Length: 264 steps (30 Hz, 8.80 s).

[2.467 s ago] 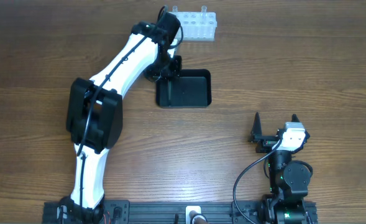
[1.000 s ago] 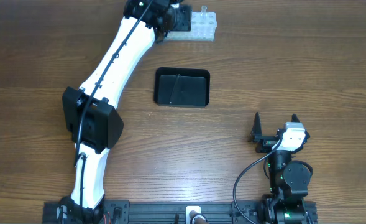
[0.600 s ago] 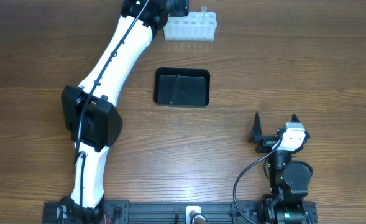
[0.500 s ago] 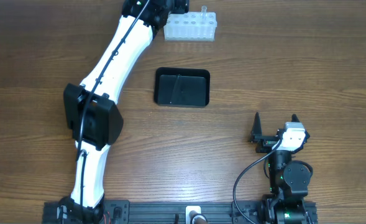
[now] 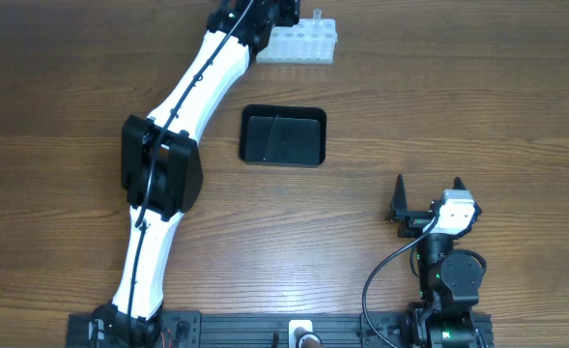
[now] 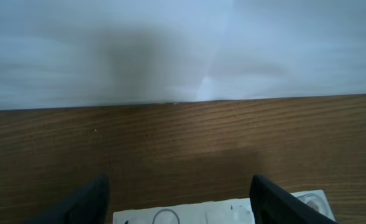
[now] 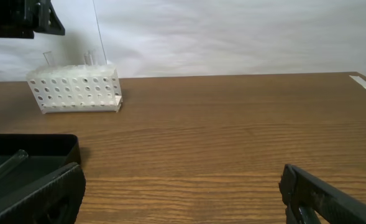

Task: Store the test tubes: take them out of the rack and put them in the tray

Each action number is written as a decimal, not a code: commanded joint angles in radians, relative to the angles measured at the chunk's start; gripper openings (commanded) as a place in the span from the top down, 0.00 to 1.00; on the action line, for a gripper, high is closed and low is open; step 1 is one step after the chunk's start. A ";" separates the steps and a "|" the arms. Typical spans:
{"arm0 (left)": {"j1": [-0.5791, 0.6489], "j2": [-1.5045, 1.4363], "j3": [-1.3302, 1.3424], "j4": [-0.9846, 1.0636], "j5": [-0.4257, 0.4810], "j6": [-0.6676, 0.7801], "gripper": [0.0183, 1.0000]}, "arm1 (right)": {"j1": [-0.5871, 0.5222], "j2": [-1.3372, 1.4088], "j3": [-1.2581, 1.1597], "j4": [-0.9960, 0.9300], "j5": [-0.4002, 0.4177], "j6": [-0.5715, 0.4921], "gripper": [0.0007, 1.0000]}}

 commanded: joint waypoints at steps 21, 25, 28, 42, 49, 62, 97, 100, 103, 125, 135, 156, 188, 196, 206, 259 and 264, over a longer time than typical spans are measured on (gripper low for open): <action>-0.002 0.018 0.014 -0.072 -0.017 0.009 0.27 | 0.005 -0.010 -0.005 -0.003 -0.005 0.010 0.01; -0.002 0.028 0.014 -0.072 -0.018 -0.008 0.27 | 0.005 -0.010 -0.005 -0.003 -0.005 0.010 0.01; -0.002 0.036 0.014 -0.069 -0.017 -0.017 0.27 | 0.005 -0.010 -0.005 -0.003 -0.005 0.010 0.01; 0.005 0.076 0.014 -0.030 -0.016 -0.018 0.27 | 0.005 -0.010 -0.005 -0.003 -0.005 0.010 0.01; 0.015 0.078 0.014 0.010 -0.013 -0.021 0.27 | 0.005 -0.010 -0.005 -0.003 -0.005 0.010 0.01; 0.014 0.095 0.014 0.018 0.005 -0.025 0.29 | 0.005 -0.010 -0.005 -0.003 -0.005 0.010 0.01; 0.014 0.081 0.015 0.018 0.005 -0.024 0.98 | 0.005 -0.010 -0.005 -0.003 -0.005 0.010 0.01; 0.014 0.069 0.015 -0.002 0.005 -0.024 0.98 | 0.005 -0.010 -0.006 -0.003 -0.005 0.010 0.01; 0.012 0.056 0.015 -0.016 0.004 -0.024 0.98 | 0.005 -0.010 -0.005 -0.003 -0.005 0.010 0.01; 0.006 -0.056 0.015 -0.016 -0.018 -0.016 0.98 | 0.005 -0.010 -0.005 -0.003 -0.005 0.010 0.01; 0.003 -0.150 0.015 -0.028 -0.019 0.019 0.98 | 0.005 -0.010 -0.005 -0.003 -0.005 0.010 0.01; -0.045 -0.409 0.015 -0.577 0.064 0.016 0.98 | 0.005 -0.010 -0.005 -0.003 -0.005 0.010 0.01; -0.033 -0.114 0.014 -0.952 0.249 -0.047 0.98 | 0.005 -0.010 -0.006 -0.003 -0.005 0.010 0.01; -0.025 -0.066 0.014 -0.951 0.249 -0.047 0.98 | 0.005 -0.010 -0.005 -0.003 -0.005 0.010 0.01; -0.011 -0.008 0.014 -0.920 0.250 -0.047 0.98 | 0.005 -0.010 -0.005 -0.003 -0.005 0.010 0.01; -0.024 0.006 0.015 -0.861 0.309 -0.047 0.69 | 0.005 -0.010 -0.005 -0.003 -0.005 0.010 0.01; -0.025 -0.100 0.015 -0.861 0.309 -0.047 0.60 | 0.005 -0.010 -0.005 -0.003 -0.005 0.010 0.01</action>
